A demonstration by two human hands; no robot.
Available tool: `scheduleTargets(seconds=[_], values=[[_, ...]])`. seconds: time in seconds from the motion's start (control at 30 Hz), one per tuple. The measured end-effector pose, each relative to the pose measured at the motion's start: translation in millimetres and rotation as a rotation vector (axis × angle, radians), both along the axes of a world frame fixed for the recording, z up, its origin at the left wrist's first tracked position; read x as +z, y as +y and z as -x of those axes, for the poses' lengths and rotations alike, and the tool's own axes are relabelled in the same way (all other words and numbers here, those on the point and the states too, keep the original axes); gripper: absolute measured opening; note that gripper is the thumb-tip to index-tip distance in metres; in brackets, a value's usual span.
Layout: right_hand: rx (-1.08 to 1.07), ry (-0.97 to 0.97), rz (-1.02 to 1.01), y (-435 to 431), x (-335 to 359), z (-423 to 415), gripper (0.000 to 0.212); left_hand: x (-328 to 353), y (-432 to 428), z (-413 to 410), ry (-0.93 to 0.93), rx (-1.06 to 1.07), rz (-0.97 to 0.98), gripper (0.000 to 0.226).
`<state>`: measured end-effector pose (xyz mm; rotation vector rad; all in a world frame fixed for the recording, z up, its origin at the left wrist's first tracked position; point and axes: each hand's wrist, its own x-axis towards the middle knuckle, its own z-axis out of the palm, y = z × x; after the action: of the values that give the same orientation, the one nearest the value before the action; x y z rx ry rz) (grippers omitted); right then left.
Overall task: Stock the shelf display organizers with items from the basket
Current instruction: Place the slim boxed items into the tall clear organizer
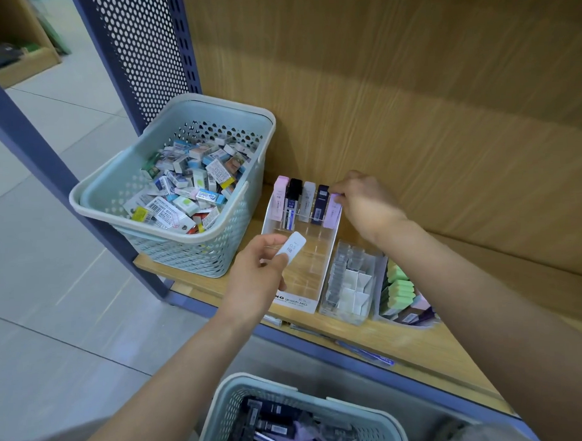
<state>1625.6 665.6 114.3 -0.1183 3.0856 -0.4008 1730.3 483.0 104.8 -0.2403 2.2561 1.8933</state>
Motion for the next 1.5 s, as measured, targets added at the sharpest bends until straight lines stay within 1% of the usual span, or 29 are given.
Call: scheduleTargets(seconds=[0.03,0.1,0.2,0.27,0.3,0.33,0.4,0.47,0.53,0.6,0.7,0.77,0.9,1.1,1.17,1.23,1.3,1.33,1.4,1.47,1.5], values=[[0.016,-0.006,-0.043,-0.1,-3.4,-1.7,0.027,0.5,0.2,-0.1,0.001,-0.003,-0.004,0.021],[0.05,0.043,-0.143,2.0,-6.2,-6.9,0.031,1.2,0.3,-0.9,0.027,-0.017,-0.004,0.022],[0.117,0.104,-0.282,1.4,-5.6,-16.1,0.05,2.6,-0.6,-2.3,0.044,-0.016,-0.012,0.017],[0.146,0.136,-0.321,-1.3,-5.8,-24.9,0.054,2.9,-2.2,-3.6,0.044,-0.02,-0.017,0.014],[0.144,0.159,-0.309,-3.3,-5.3,-31.0,0.052,3.1,-3.3,-4.5,0.048,-0.028,-0.011,0.013],[0.133,0.171,-0.254,-5.5,-3.5,-38.1,0.046,3.5,-4.4,-5.6,0.055,-0.039,0.001,0.013],[0.128,0.151,-0.003,-12.4,5.0,-57.2,0.033,3.9,-6.4,-7.6,0.089,-0.077,0.046,0.013],[0.181,0.009,0.253,-21.3,14.7,-80.6,0.033,5.2,-6.9,-10.8,0.133,-0.132,0.095,0.014],[0.291,-0.162,0.354,-28.5,21.0,-105.4,0.033,8.3,-5.6,-15.5,0.154,-0.168,0.112,0.013],[0.333,-0.263,0.449,-31.5,22.2,-123.9,0.03,12.5,-4.0,-20.9,0.14,-0.177,0.074,0.012],[0.238,-0.334,0.663,-29.5,24.3,-135.3,0.026,18.2,-3.8,-26.2,0.089,-0.167,-0.043,0.015],[0.148,-0.37,0.764,-27.0,25.6,-138.9,0.026,21.8,-4.3,-27.9,0.072,-0.155,-0.096,0.02],[0.034,-0.347,0.85,-23.6,28.2,-143.7,0.03,24.6,-0.5,-29.3,0.075,-0.112,-0.217,0.032],[0.006,-0.259,0.772,-22.2,27.2,-145.0,0.032,28.0,15.1,-25.2,0.117,-0.121,-0.254,0.029],[0.01,-0.275,0.799,-21.9,25.5,-142.7,0.028,28.0,18.3,-21.7,0.173,-0.11,-0.252,0.027],[-0.014,-0.285,0.86,-21.8,24.6,-137.6,0.019,26.5,19.4,-15.9,0.201,-0.054,-0.294,0.021],[-0.087,-0.218,0.93,-18.4,25.0,-128.1,0.011,23.1,18.0,-8.1,0.208,0.006,-0.324,0.016],[-0.125,-0.173,0.979,-15.5,26.2,-122.0,0.007,20.4,16.8,-3.3,0.23,0.011,-0.286,0.016],[-0.16,-0.096,1.07,-11.0,31.2,-108.1,0.005,13.2,15.7,7.8,0.301,-0.025,-0.115,0.017],[-0.162,-0.03,1.069,-8.2,32.9,-91.9,0.007,7.5,16.5,20.4,0.362,-0.05,0.023,0.015],[-0.164,0.01,1.014,-7.2,31.9,-82.8,0.009,4.6,16.7,27.5,0.397,-0.056,0.086,0.014]])
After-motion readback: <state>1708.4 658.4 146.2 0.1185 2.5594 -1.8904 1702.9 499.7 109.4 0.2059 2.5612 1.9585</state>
